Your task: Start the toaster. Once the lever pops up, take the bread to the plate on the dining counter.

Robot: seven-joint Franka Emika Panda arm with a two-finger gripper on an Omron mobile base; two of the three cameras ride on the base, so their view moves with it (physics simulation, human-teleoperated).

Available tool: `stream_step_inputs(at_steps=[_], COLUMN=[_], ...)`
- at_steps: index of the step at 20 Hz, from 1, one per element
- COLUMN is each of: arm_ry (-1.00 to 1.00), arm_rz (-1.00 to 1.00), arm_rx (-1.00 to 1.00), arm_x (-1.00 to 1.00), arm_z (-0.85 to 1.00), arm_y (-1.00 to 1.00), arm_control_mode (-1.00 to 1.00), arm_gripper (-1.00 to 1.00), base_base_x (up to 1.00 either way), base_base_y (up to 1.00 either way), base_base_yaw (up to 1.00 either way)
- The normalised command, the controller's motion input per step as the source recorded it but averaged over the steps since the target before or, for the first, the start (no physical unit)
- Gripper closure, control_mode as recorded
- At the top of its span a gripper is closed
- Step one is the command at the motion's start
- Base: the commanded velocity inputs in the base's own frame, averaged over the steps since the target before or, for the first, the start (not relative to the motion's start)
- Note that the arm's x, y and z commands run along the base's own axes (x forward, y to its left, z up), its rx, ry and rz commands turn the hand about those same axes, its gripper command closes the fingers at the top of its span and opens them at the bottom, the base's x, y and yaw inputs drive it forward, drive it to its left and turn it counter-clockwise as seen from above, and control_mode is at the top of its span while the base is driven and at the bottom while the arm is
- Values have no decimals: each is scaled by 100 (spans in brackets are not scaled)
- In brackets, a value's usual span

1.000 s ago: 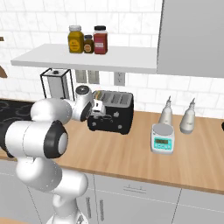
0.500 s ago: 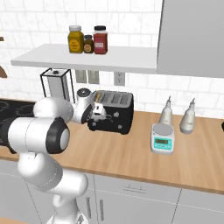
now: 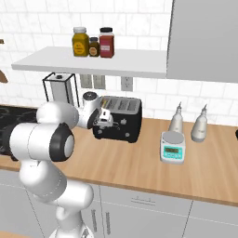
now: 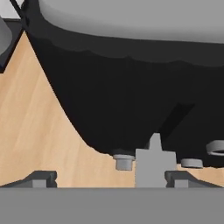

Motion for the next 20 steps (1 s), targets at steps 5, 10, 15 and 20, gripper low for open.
stream_step_inputs(at_steps=[5, 10, 15, 20], arm_ry=[-2, -4, -4, -7], arm_rz=[0, 0, 0, 0], arm_rx=[0, 0, 0, 0], arm_x=[-13, -15, -10, -20], arm_z=[2, 15, 24, 31], arm_y=[0, 0, 0, -2], arm_control_mode=[-100, -100, -100, -100], arm_gripper=[-100, -100, -100, -100], base_base_x=[0, 0, 0, 0], base_base_y=[0, 0, 0, 0], base_base_yaw=[0, 0, 0, 0])
